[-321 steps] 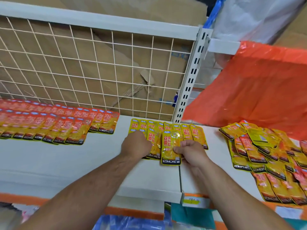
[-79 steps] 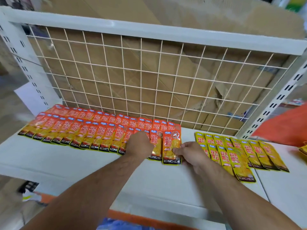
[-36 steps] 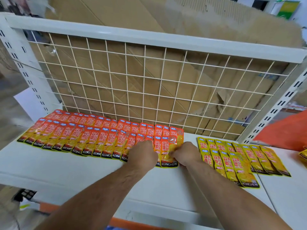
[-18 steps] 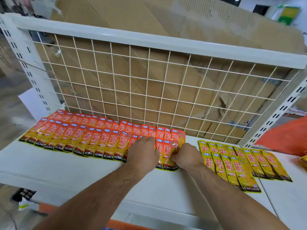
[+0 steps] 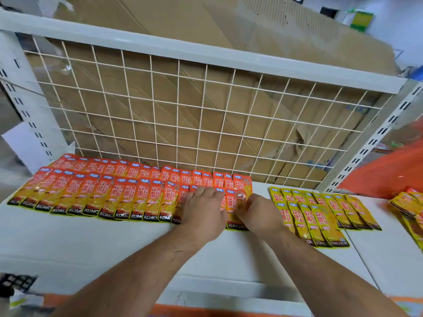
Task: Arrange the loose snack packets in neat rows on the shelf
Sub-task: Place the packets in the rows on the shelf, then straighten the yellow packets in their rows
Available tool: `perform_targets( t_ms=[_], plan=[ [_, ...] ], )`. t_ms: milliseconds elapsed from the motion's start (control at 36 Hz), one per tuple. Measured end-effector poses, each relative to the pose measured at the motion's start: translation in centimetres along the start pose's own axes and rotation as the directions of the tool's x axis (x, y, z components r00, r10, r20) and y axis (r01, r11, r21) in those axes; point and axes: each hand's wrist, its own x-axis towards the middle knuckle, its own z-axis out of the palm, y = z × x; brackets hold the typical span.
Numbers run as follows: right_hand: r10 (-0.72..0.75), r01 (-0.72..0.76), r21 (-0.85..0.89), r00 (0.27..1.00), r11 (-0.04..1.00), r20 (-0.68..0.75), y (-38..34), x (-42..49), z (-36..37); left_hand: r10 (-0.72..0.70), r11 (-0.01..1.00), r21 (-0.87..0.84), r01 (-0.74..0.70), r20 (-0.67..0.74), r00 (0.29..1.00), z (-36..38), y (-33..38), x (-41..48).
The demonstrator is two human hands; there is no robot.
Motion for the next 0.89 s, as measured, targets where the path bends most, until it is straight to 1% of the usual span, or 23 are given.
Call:
perform_targets(
  t_ms=[83, 139, 194, 250, 361, 472, 583, 611, 694, 806, 889],
  plan=[
    [-0.051, 0.051, 0.003, 0.995, 0.999, -0.084, 0.9, -1.2, 0.2, 0.083, 0.996, -0.039, -0.082, 0.002, 0.997, 0.5, 0.5, -0.1],
    [-0.152, 0.145, -0.068, 0.980, 0.987, -0.125, 2.0, -2.1, 0.3, 0.134, 0.990, -0.053, -0.133, 0.023, 0.991, 0.8, 1.1, -0.2],
    [-0.248, 0.230, -0.145, 0.961, 0.962, -0.125, 3.3, -3.0, 0.3, 0.189, 0.981, -0.057, -0.186, 0.051, 0.981, 1.1, 1.8, -0.3],
    [-0.260, 0.238, -0.208, 0.961, 0.949, -0.090, 4.6, -3.9, 0.2, 0.237, 0.970, -0.074, -0.232, 0.074, 0.969, 1.4, 2.8, -0.4],
    [-0.190, 0.169, -0.234, 0.980, 0.957, -0.068, 6.5, -6.1, -0.7, 0.306, 0.951, -0.083, -0.298, 0.111, 0.945, 1.9, 5.2, -0.9],
    [-0.111, 0.087, -0.221, 0.989, 0.971, -0.099, 8.9, -8.5, -2.5, 0.380, 0.925, -0.080, -0.372, 0.131, 0.916, 2.1, 8.4, -1.7],
    [-0.032, 0.007, -0.157, 0.987, 0.988, -0.157, 12.6, -10.5, -3.7, 0.414, 0.910, -0.076, -0.407, 0.150, 0.898, 2.5, 11.9, -2.3],
    [-0.015, -0.008, -0.152, 0.988, 0.988, -0.151, 13.6, -11.0, -4.0, 0.422, 0.907, -0.074, -0.415, 0.158, 0.893, 2.7, 12.9, -2.5],
    [0.012, -0.034, -0.146, 0.989, 0.989, -0.148, 16.8, -12.8, -5.4, 0.444, 0.896, -0.063, -0.440, 0.176, 0.878, 3.2, 16.2, -3.3],
    [0.038, -0.059, -0.131, 0.986, 0.990, -0.160, 21.8, -15.1, -7.0, 0.446, 0.895, -0.062, -0.442, 0.183, 0.876, 4.2, 21.5, -4.9],
    [0.041, -0.060, -0.133, 0.989, 0.989, -0.139, 26.3, -16.2, -8.1, 0.449, 0.894, -0.093, -0.439, 0.175, 0.876, 4.8, 26.2, -6.5]
  ],
)
